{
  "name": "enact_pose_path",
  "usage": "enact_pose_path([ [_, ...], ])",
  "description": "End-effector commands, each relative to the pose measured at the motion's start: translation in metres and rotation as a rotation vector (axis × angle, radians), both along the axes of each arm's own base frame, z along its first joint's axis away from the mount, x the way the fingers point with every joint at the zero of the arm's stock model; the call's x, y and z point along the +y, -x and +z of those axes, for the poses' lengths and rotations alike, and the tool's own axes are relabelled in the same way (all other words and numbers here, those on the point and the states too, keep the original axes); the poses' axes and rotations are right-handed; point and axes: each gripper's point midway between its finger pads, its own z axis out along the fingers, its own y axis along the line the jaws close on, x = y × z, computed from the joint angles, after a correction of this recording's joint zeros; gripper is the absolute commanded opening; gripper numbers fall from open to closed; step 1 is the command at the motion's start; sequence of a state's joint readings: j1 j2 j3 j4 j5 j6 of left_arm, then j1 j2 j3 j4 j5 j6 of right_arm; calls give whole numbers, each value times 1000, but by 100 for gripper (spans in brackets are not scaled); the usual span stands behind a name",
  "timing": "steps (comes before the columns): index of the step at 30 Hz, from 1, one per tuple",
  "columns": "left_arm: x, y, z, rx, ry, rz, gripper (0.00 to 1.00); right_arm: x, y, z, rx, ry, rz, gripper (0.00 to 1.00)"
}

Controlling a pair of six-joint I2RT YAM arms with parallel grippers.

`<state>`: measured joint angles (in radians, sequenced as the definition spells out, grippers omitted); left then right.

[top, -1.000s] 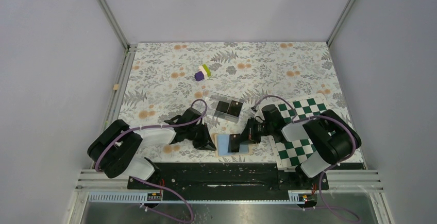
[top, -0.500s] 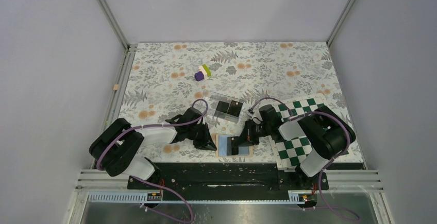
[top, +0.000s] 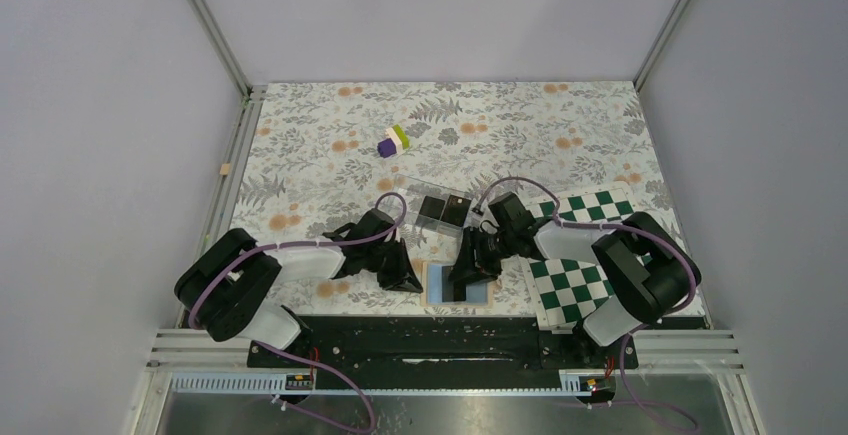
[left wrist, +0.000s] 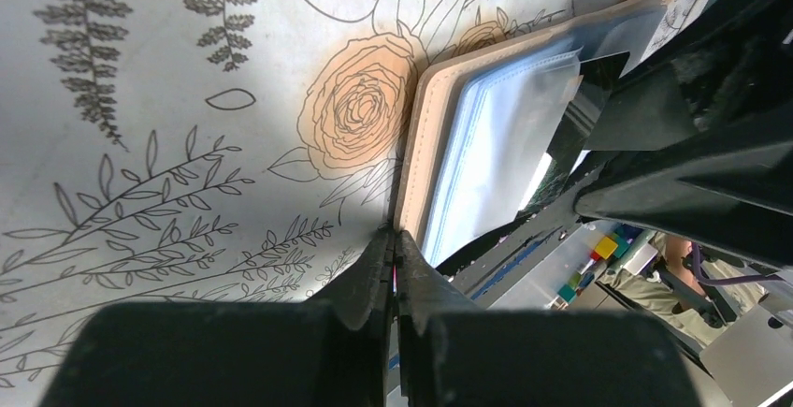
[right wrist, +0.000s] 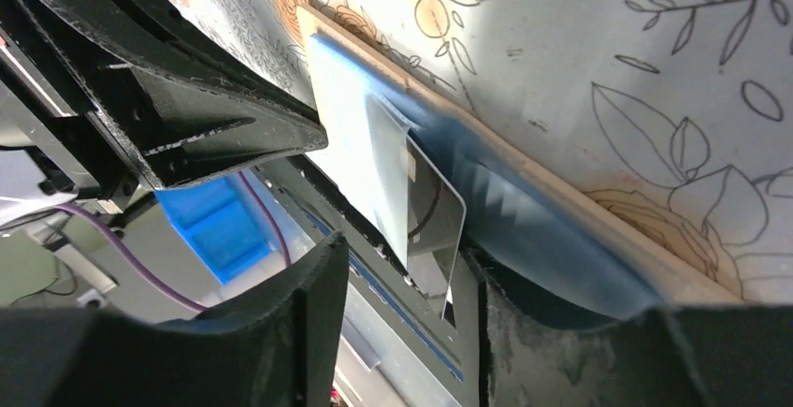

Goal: Put the credit cards into the card holder
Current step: Insert the credit card into the card holder.

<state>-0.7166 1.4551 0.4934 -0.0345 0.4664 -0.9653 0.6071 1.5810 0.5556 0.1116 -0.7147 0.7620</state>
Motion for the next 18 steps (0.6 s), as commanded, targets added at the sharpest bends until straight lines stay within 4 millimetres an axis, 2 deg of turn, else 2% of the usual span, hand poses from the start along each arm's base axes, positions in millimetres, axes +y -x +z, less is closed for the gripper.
enact_pose_path([
  [1, 0, -7, -2, -29, -28, -1, 1, -24, 9, -8, -1, 216, 58, 55],
  [4, -1, -8, 0, -33, -25, -2, 1, -21, 10, -9, 3, 246, 83, 60],
  [10, -7, -8, 1, -33, -22, -13, 1, -2, 18, -15, 31, 236, 140, 58],
  [16, -14, -7, 3, -35, -17, -29, 1, 26, 15, -3, 10, 182, 176, 47],
  [17, -15, -7, 4, -37, -15, -30, 1, 24, 0, 0, 11, 169, 131, 43],
  [18, -15, -7, 5, -38, -14, -30, 1, 31, 12, 1, 13, 162, 171, 40],
])
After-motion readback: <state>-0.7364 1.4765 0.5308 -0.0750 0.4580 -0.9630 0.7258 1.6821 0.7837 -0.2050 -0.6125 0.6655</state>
